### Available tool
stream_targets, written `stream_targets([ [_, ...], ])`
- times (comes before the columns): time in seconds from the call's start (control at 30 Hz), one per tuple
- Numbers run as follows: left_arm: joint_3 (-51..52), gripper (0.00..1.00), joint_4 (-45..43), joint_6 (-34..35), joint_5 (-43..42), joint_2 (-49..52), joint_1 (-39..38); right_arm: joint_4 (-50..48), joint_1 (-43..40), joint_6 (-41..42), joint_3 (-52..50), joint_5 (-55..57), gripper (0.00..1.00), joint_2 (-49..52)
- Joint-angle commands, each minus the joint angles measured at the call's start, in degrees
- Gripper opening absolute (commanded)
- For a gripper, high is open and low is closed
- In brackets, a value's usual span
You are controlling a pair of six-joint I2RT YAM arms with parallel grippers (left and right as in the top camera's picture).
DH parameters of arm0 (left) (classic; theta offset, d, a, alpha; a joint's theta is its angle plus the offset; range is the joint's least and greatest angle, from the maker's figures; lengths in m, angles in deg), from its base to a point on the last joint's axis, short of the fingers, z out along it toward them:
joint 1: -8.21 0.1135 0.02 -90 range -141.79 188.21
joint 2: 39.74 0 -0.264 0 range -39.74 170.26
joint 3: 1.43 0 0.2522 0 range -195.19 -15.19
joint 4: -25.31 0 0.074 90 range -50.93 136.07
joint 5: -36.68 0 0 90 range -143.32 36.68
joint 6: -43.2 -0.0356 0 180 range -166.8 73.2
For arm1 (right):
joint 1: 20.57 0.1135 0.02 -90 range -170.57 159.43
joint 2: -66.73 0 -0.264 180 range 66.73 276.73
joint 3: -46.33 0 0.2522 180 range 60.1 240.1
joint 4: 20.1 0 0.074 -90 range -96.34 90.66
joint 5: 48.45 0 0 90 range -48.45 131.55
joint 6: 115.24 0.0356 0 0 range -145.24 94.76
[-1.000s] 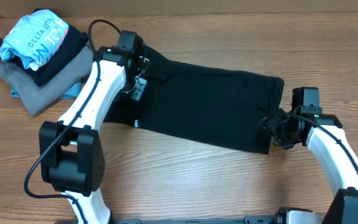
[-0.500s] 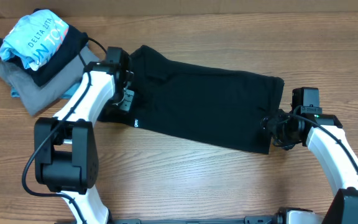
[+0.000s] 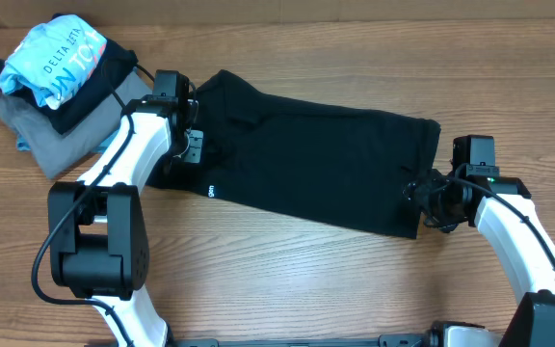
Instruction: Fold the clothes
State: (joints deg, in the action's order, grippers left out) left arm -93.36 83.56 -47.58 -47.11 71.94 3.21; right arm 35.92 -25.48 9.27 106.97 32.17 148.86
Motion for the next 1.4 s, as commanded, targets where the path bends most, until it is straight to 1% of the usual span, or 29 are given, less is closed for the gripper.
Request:
stream_targets([
  [0.0,0.42,0.36,0.15,2.16,-0.46,0.52,0.26,-0.13,-0.42,-0.46,0.83,1.03,0.70,0.13],
  [0.07,0.42,0.34,1.46,3.10,1.77,0.52,0.33,-0.13,-0.42,-0.48,0.83,1.03,0.70,0.15],
  [0.1,0.42,0.36,2.36,3.72,3.45,0.52,0.42,-0.11,-0.42,-0.50,0.83,1.03,0.71,0.13],
  [0.13,0.42,0.41,3.30,3.78,4.92,0.52,0.55,-0.09,-0.42,-0.52,0.83,1.03,0.71,0.13],
  [0.17,0.42,0.45,4.04,3.78,6.51,0.52,0.79,-0.11,-0.42,-0.98,0.83,1.01,0.71,0.13],
  [0.27,0.42,0.48,5.01,3.80,9.03,0.52,1.86,-0.09,-0.42,-1.79,0.81,1.05,0.71,0.15],
  [0.37,0.42,0.50,4.31,4.68,7.19,0.52,3.30,-0.17,-0.42,-1.77,0.81,1.05,0.71,0.13],
  [0.53,0.46,0.48,1.27,4.74,-1.05,0.52,5.55,-0.11,-0.42,-1.79,0.81,1.05,0.71,0.13],
  [0.7,0.46,0.47,-1.01,5.09,-5.77,0.52,5.81,-0.13,-0.42,-1.77,0.81,1.05,0.71,0.15],
  [0.77,0.46,0.41,-1.01,5.09,-5.81,0.52,5.81,-0.13,-0.42,-1.77,0.81,1.07,0.71,0.15],
  [0.83,0.46,0.31,-0.98,5.09,-5.81,0.52,5.81,-0.13,-0.42,-1.77,0.81,1.07,0.71,0.13],
  [0.93,0.46,0.14,-1.01,5.11,-5.88,0.52,5.84,-0.11,-0.42,-1.79,0.81,1.07,0.71,0.15],
  [0.97,0.46,0.05,-1.03,5.09,-5.95,0.52,5.81,-0.09,-0.42,-1.79,0.81,1.07,0.71,0.15],
  [1.0,0.46,0.04,-1.03,5.09,-5.92,0.52,5.81,-0.09,-0.42,-1.79,0.81,1.07,0.71,0.13],
  [1.2,-0.46,0.04,-1.18,5.09,-5.86,0.52,5.84,0.09,-0.42,-1.79,0.81,1.07,0.71,0.13],
  [1.37,-5.68,0.04,-1.49,5.14,-5.88,0.52,5.84,0.11,-0.42,-1.77,0.81,1.38,0.71,0.13],
])
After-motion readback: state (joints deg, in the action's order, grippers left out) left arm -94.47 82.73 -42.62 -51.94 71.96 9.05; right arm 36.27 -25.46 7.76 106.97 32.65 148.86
